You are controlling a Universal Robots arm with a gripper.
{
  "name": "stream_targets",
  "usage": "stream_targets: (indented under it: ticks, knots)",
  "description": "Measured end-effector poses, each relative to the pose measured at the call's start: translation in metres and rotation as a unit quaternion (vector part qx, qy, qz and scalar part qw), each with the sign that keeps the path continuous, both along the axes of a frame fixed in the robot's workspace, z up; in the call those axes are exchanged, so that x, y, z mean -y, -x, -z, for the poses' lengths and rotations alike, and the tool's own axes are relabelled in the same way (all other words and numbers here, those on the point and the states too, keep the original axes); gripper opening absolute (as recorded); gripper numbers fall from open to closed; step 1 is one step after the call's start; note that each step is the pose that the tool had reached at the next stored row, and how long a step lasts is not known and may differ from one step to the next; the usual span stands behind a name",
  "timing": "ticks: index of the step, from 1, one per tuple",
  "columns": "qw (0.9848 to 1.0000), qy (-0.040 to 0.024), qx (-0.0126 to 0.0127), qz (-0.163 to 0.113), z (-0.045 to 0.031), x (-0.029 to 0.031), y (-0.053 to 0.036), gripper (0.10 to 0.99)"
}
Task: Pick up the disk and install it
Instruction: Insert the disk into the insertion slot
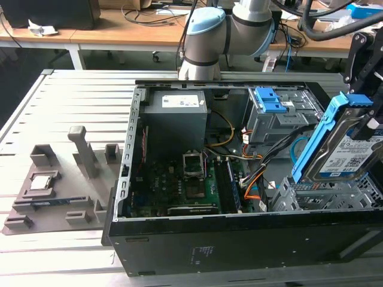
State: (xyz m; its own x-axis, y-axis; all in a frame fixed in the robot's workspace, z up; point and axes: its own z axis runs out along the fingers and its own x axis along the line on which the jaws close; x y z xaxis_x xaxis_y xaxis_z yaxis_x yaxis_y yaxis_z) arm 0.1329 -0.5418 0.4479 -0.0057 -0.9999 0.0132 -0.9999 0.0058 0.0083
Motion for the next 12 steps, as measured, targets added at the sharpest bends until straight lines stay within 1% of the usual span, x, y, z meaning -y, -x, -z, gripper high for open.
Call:
stream_targets:
  ticks: [3,5,8,10,12]
  knots:
    - [1.0000,0.0031,0.0000,0.001,0.0043,0.0000,0.0000,0.365]
    - [1.0000,0.0037,0.0000,0.001,0.0064,0.0000,0.0000,0.365]
    - [1.0000,0.0036,0.0000,0.001,0.0133,0.0000,0.0001,0.365]
    - [1.0000,0.0035,0.0000,0.001,0.0200,0.0000,0.0001,0.365]
    - [1.0000,0.0037,0.0000,0.001,0.0239,0.0000,0.0001,0.365]
